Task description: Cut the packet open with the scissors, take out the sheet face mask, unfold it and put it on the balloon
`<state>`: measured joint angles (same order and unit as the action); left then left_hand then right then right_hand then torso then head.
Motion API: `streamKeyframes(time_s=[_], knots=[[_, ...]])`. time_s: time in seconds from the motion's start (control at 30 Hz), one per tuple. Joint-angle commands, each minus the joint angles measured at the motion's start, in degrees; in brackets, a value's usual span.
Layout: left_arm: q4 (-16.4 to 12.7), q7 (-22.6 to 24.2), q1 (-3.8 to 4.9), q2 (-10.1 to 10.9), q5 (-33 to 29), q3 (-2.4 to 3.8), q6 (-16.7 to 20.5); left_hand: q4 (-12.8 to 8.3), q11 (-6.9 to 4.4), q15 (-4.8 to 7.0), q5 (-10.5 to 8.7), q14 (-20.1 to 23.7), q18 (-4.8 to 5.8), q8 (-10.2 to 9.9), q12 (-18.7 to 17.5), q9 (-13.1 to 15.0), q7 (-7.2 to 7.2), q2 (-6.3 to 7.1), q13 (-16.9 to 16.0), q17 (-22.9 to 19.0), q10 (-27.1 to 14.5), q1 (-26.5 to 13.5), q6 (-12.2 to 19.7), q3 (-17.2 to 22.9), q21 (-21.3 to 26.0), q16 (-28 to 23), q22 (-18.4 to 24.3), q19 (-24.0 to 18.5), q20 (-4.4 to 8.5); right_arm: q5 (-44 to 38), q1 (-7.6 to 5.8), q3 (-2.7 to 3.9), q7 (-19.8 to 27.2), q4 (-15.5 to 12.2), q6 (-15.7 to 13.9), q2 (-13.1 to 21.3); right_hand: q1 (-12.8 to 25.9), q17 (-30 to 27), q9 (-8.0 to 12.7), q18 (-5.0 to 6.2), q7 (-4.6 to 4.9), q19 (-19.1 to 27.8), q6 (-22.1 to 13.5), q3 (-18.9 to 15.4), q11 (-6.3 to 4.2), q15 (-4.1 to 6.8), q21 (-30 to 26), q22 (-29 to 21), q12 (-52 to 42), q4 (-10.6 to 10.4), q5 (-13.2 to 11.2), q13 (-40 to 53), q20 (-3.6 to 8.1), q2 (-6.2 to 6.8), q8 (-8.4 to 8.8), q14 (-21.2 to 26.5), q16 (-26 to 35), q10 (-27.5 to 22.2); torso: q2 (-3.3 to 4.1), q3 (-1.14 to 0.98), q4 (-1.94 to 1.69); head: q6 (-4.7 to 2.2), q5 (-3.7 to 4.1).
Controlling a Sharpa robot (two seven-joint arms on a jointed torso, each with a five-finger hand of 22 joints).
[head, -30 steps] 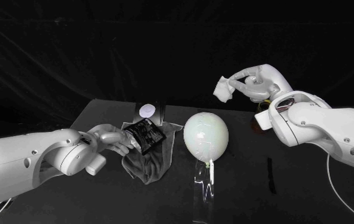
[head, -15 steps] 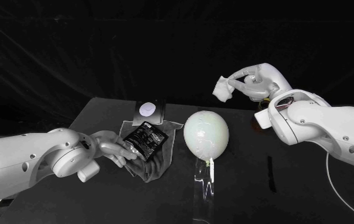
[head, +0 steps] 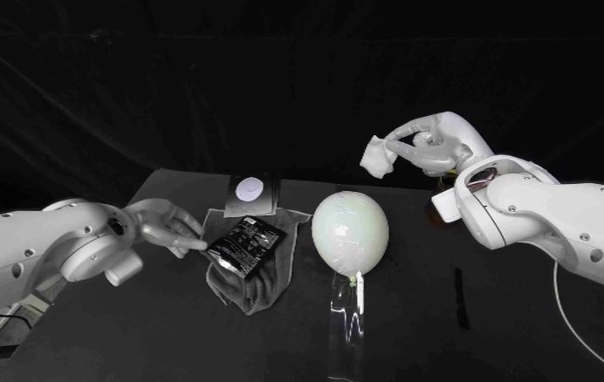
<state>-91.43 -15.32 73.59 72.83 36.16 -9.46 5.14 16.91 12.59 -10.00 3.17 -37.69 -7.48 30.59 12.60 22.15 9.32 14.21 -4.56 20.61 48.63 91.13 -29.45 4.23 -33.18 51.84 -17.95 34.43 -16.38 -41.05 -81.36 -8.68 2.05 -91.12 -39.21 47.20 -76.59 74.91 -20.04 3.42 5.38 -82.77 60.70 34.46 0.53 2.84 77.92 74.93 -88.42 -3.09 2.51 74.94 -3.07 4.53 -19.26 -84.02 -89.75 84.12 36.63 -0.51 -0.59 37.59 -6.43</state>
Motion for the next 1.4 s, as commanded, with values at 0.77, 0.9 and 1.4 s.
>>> streamKeyframes(time_s=[0.77,0.9,1.4], knots=[[3.3,26.7,2.32,-8.9,-14.4,0.43,4.9,-0.2,-2.89,2.32,-0.32,-1.4,1.22,-1.5,7.5,-7.1,3.31,-2.47,0.6,-4.6,5.1,5.3,-13.9,14.4,5.8,-1.6,3.9,-0.9,-0.20,-0.5,0.03,-0.11,-0.4,0.7,3.6,-0.6,-0.3,15.1,-5.8,-0.50,-0.98,-0.3,1.1,0.1,-0.44,0.42,0.1,9.0,-0.1,0.2,0.3,14.0,-0.06,-0.04,-0.27,-6.0,-0.3,5.2,0.02,0.12,0.05,-3.35,3.64],[5.2,31.6,2.26,-14.5,-18.7,0.91,6.4,-0.3,-4.08,3.35,-0.37,-4.9,1.79,-3.2,6.4,-8.5,2.45,-1.62,1.0,-7.0,9.8,3.8,-16.9,18.6,7.5,-5.2,5.0,-1.2,-0.20,-0.3,0.03,-0.11,-0.3,1.3,4.5,-1.3,-0.3,15.1,-5.8,-0.49,-0.97,-0.3,1.0,0.2,-0.44,0.42,0.1,9.0,-0.1,0.2,0.3,14.0,-0.06,-0.07,-0.28,-6.0,-0.3,5.2,-0.07,0.01,0.04,-4.25,4.34],[15.0,38.3,1.88,-31.3,-23.2,3.25,8.3,-2.2,-1.88,0.34,-0.37,-3.1,4.11,-9.3,-4.8,-11.8,3.44,1.45,1.0,-13.9,7.9,-2.6,-16.5,19.6,17.7,-23.9,11.2,-7.7,-0.49,0.1,0.01,-0.09,0.0,2.5,7.6,-4.2,-0.2,15.1,-5.9,-0.47,-0.95,-0.3,0.9,0.2,-0.43,0.42,0.0,9.0,0.1,0.2,0.3,14.0,-0.05,-0.12,-0.31,-6.0,-0.3,5.1,-0.06,-0.07,0.08,-5.08,5.77]])
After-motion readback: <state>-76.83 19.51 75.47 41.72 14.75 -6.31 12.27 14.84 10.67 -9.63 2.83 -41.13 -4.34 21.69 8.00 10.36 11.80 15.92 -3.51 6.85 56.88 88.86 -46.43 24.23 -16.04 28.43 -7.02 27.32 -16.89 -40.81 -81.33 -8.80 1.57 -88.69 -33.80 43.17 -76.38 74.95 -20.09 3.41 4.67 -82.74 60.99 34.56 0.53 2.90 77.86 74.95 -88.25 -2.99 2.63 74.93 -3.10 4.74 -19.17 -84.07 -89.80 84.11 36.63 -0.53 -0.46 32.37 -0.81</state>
